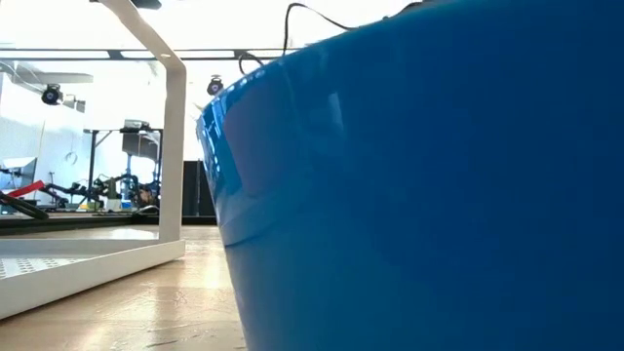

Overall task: Pick & Place Mini bowls
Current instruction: Stack the top blue bowl on top of the blue bowl on the shelf

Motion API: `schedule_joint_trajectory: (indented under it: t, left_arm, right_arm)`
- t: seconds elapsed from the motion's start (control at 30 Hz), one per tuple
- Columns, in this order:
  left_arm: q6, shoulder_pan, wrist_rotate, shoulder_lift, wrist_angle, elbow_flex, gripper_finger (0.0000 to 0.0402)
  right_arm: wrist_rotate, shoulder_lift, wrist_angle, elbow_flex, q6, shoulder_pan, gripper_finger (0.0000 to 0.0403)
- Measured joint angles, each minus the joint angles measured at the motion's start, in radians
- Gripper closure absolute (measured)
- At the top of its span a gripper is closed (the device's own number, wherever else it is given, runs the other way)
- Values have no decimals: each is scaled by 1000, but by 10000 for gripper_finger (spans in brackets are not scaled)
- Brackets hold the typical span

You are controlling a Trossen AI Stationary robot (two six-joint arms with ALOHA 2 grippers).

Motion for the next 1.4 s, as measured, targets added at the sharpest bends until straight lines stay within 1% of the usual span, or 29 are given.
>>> schedule_joint_trajectory:
  t: [0.2,0.4,0.9,1.0,1.27,1.4]
  left_arm:
    - [0,0,0,0,0,0,358]
    - [0,0,0,0,0,0,358]
    - [0,0,0,0,0,0,358]
    - [0,0,0,0,0,0,358]
    - [0,0,0,0,0,0,358]
    - [0,0,0,0,0,0,358]
  right_arm:
    - [-22,51,-35,34,-12,3,394]
    - [-22,48,-42,30,8,3,394]
    - [-22,43,-39,34,-19,10,393]
    - [-22,43,-38,34,-20,10,381]
    - [-22,43,-35,34,-26,10,323]
    - [-22,43,-32,34,-48,10,301]
